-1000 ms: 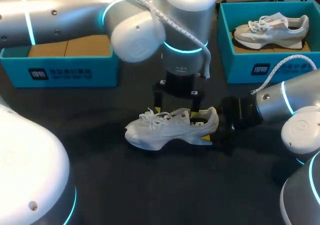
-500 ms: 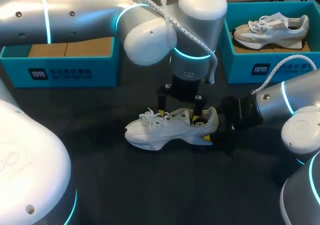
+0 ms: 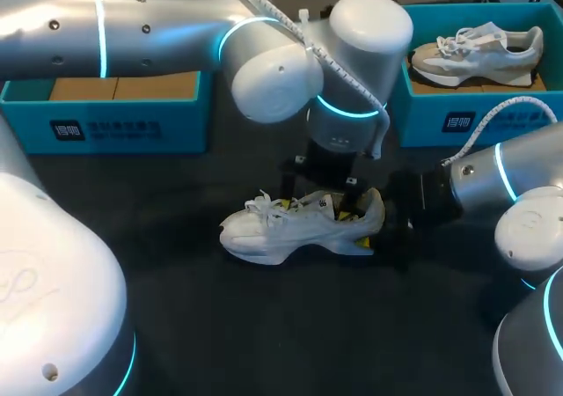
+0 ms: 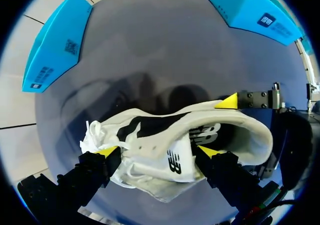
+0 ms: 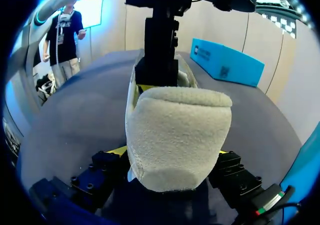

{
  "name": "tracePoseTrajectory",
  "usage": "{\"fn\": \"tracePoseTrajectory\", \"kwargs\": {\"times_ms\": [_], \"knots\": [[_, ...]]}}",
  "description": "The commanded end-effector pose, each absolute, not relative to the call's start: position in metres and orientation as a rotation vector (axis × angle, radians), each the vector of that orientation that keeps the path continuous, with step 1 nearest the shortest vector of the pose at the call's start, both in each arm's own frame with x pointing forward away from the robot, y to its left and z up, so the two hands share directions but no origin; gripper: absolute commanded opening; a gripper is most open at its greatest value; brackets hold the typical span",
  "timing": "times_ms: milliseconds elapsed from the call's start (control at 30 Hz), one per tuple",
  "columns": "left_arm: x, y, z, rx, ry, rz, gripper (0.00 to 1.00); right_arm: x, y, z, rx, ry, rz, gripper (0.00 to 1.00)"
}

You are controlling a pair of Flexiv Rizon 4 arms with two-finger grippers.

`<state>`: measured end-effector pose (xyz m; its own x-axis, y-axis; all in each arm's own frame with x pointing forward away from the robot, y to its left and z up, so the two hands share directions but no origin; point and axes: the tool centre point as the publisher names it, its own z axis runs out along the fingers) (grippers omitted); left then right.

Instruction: Take the shoe out of the shoebox, open the shoe tongue, remove and reinsert the insole, then place the shoe into the shoebox

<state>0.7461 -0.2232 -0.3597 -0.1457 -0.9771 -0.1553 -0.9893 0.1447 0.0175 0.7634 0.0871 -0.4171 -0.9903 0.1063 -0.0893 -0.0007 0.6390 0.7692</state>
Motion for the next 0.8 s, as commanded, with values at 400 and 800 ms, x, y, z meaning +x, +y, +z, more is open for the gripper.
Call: {"fn": "tracePoseTrajectory", "kwargs": {"times_ms": [400,800], "knots": [[0.752,-0.190,-0.341,-2.071,2.175,0.170,1.00,0.765,0.088,-0.418,0.090,2.730,1.273,0.00],[0.744,-0.180,-0.324,-2.132,2.181,0.234,0.31,0.765,0.088,-0.418,0.090,2.730,1.273,0.00]]}}
